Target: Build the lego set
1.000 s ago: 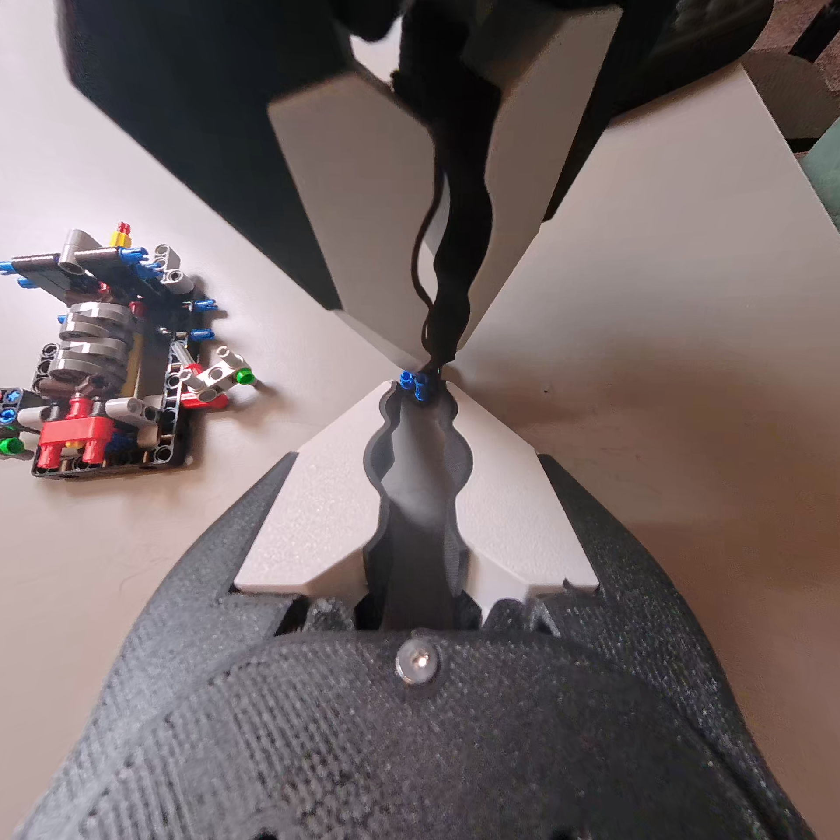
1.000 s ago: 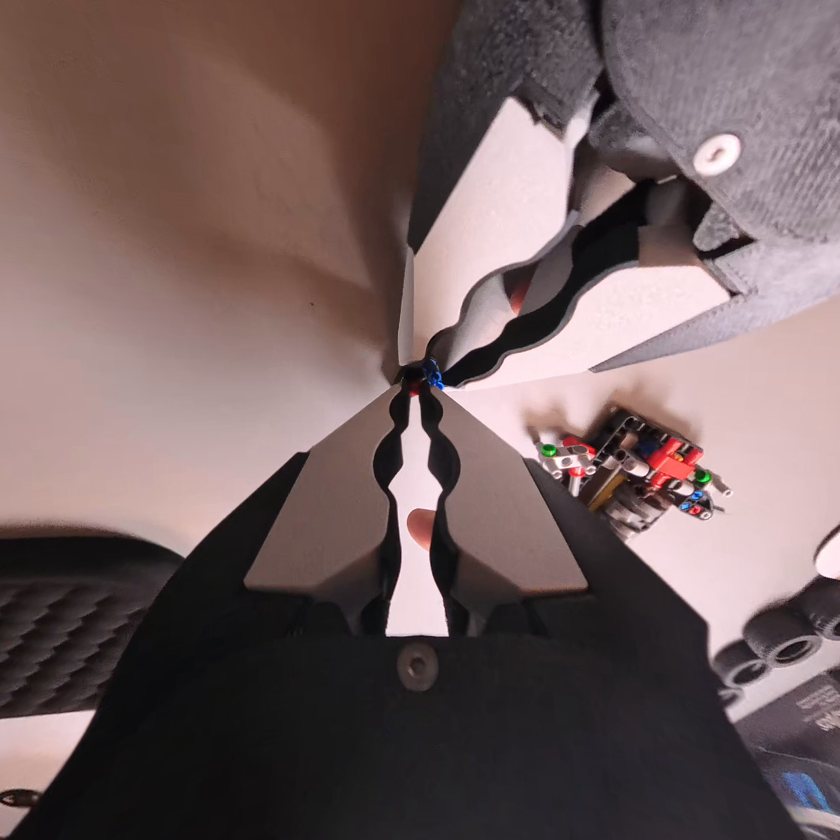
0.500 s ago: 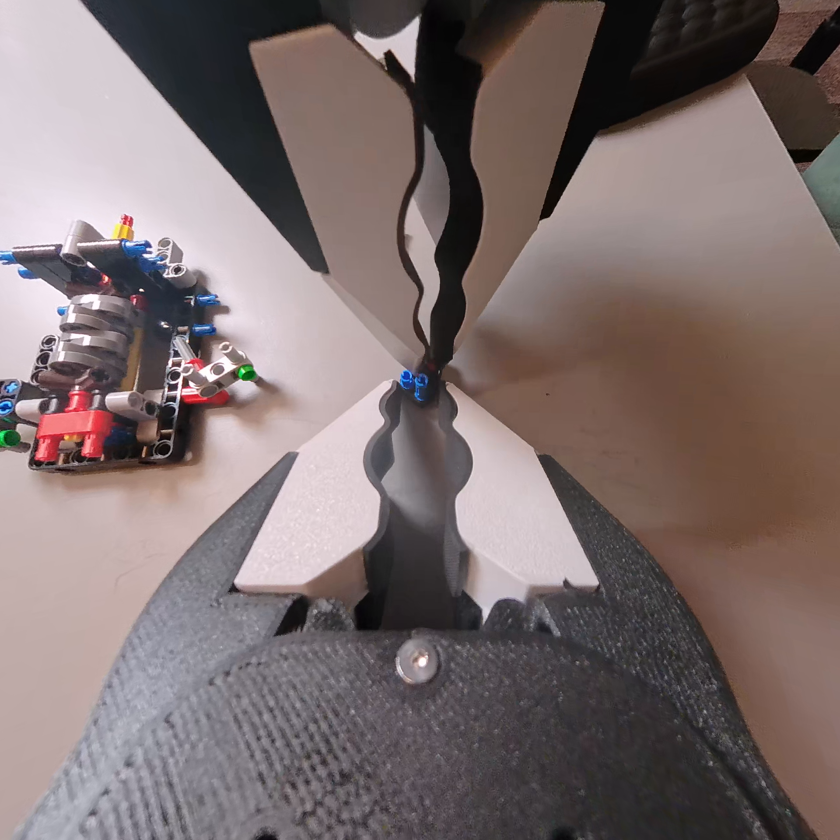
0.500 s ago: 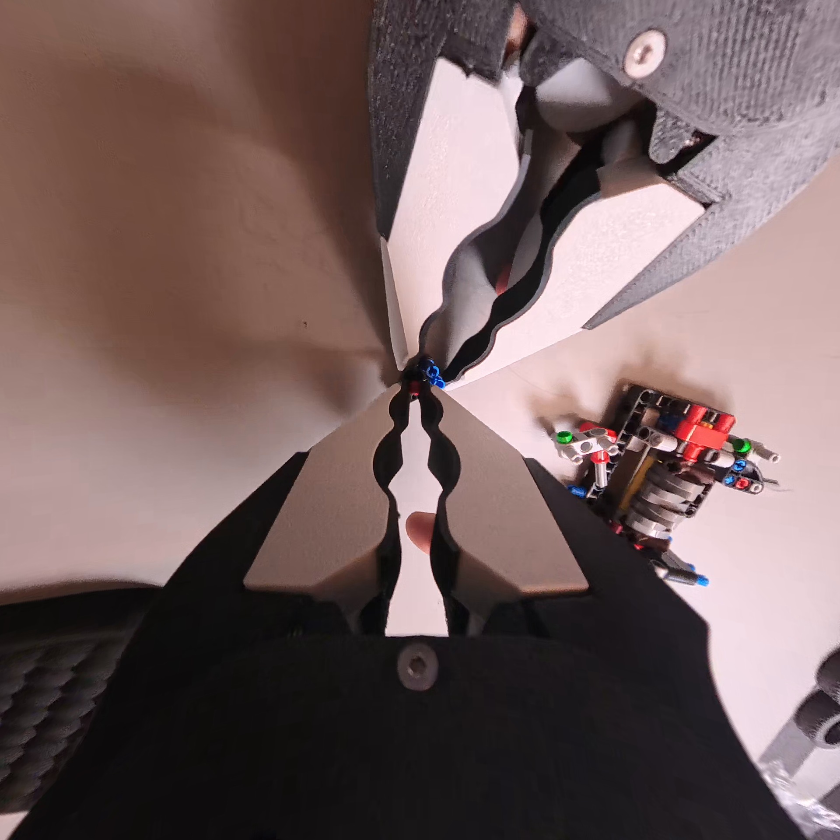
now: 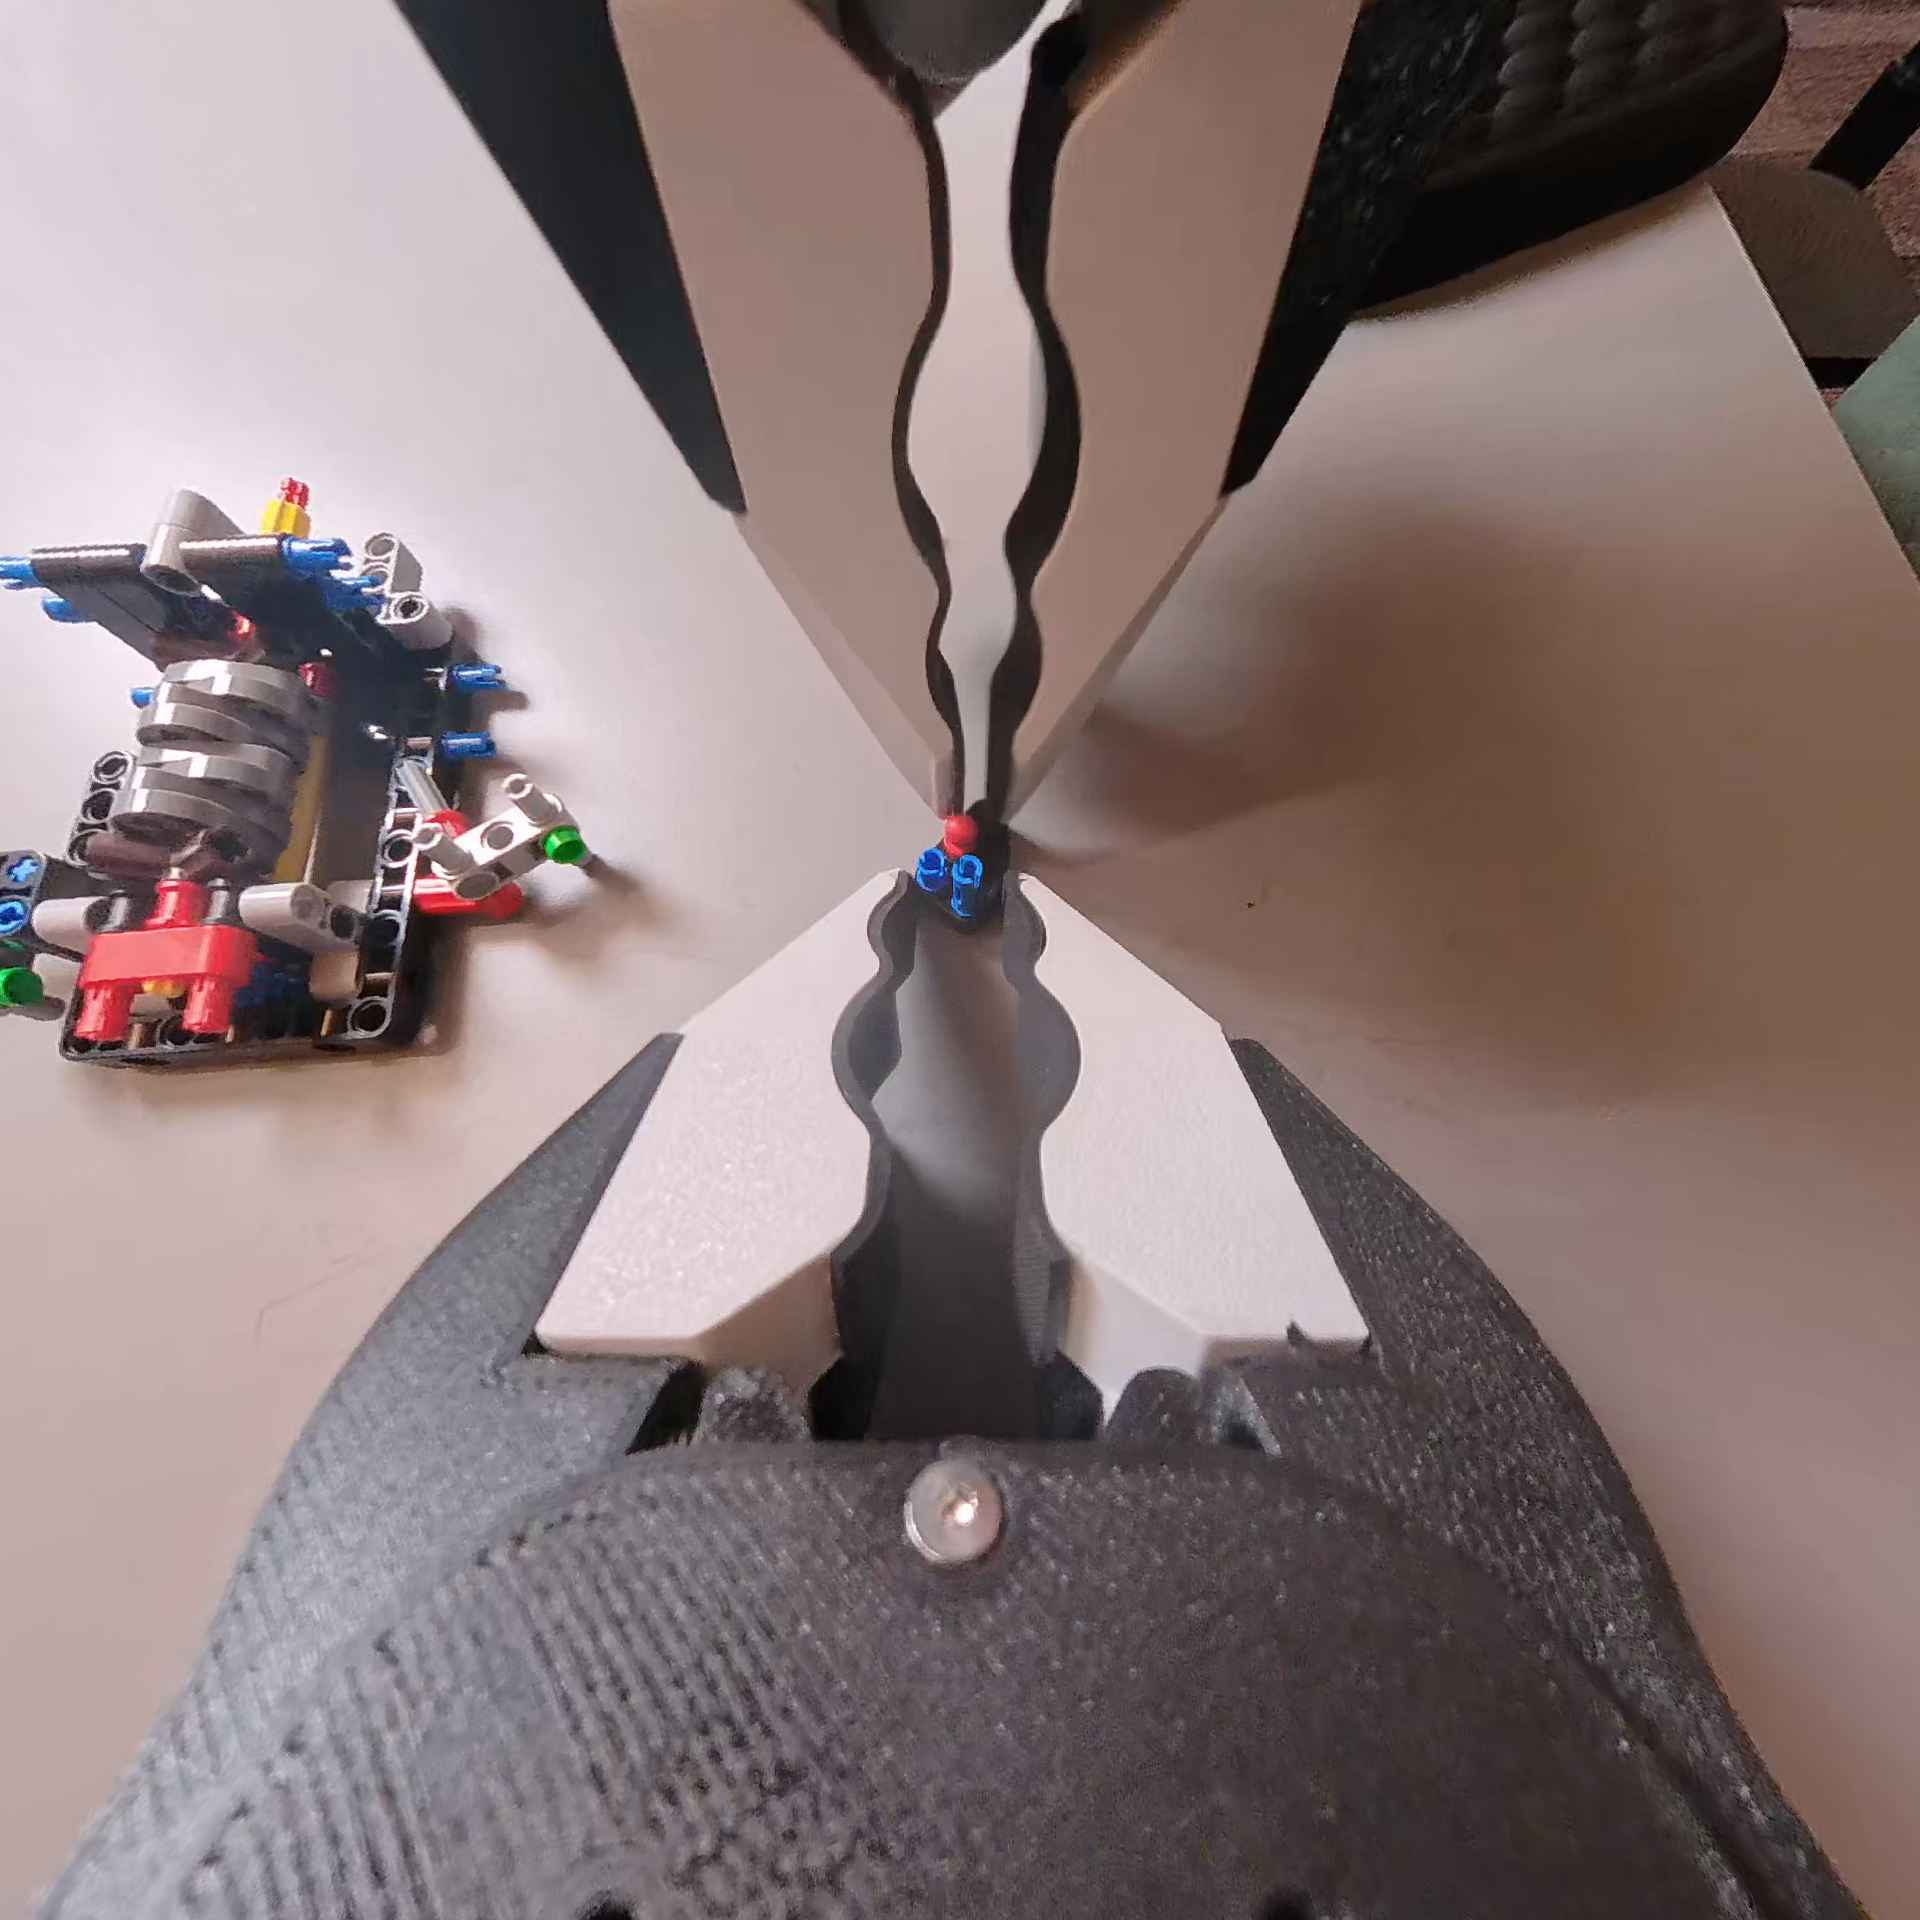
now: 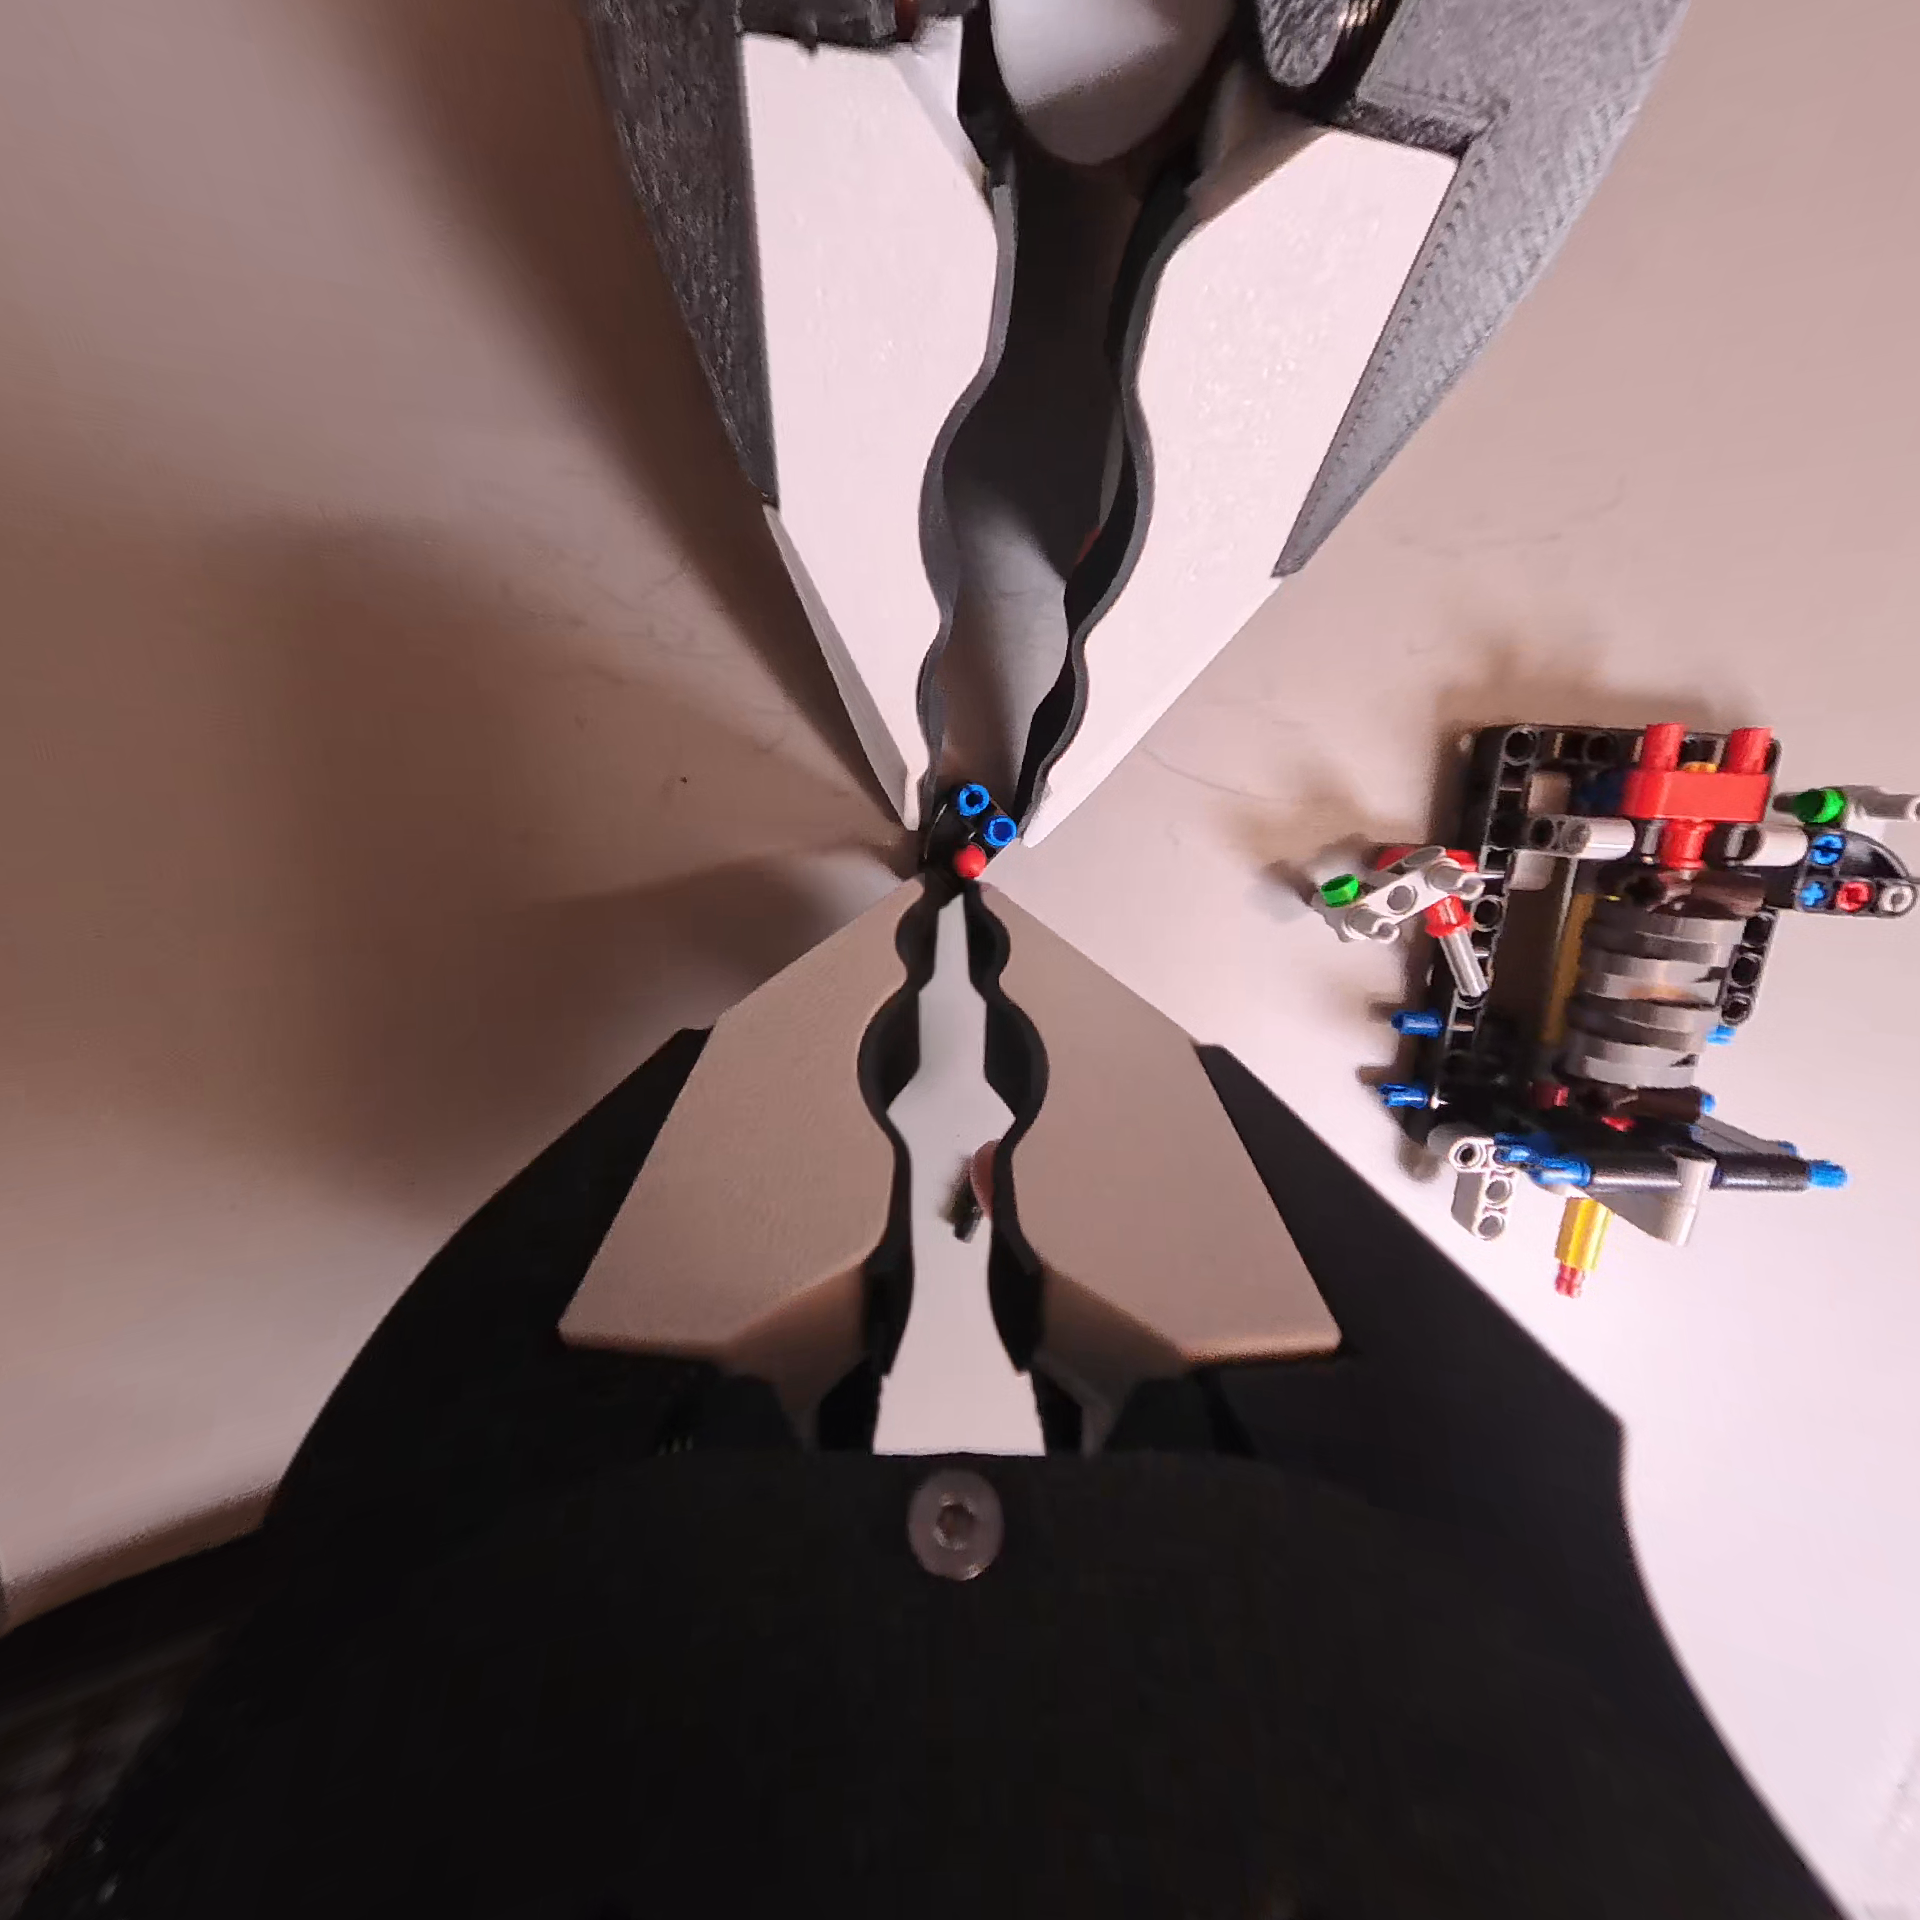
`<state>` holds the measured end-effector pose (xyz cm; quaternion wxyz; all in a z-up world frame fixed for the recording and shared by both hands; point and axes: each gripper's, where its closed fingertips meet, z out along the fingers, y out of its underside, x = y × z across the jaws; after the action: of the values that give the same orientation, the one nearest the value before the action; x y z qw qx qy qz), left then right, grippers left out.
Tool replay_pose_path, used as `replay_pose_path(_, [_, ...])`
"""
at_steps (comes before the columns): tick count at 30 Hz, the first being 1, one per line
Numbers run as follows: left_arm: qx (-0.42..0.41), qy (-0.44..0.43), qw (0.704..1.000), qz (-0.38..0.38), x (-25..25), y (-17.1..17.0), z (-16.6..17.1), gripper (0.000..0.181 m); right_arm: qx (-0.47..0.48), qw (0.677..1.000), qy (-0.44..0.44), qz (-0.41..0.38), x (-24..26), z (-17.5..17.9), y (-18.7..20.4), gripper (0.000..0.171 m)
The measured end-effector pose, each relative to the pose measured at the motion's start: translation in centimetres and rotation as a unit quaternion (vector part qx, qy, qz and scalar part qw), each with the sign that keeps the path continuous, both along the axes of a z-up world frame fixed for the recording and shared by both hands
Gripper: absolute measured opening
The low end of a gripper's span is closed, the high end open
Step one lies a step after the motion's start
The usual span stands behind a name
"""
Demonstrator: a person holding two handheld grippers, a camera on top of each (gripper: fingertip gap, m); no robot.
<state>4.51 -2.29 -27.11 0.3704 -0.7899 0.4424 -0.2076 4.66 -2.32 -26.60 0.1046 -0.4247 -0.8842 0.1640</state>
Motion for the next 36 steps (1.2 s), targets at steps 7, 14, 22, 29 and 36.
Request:
replay_pose_path(7, [0.003,0.002,1.000,0.011,-0.1,0.1,0.0,0.015,-0.012,0.996,0.031,-0.077,-1.0,1.1,0.1,0.011])
replay_pose_path(14, [0.005,0.004,1.000,0.016,-0.1,0.2,0.0,0.015,0.001,0.997,0.010,-0.082,-0.9,0.4,0.1,0.002])
replay_pose_path(22, [0.006,0.005,1.000,0.018,-0.1,0.2,0.0,0.015,-0.007,0.997,-0.025,-0.069,-0.8,-0.1,0.1,0.002])
replay_pose_path(29, [0.007,0.005,1.000,0.018,-0.1,0.2,0.0,0.015,-0.027,0.995,0.041,-0.082,-0.9,0.1,0.1,0.002])
replay_pose_path(36, [-0.054,-0.070,0.996,0.031,-0.4,-0.5,0.9,0.015,-0.023,0.973,0.222,-0.063,0.0,1.9,-0.4,0.044])
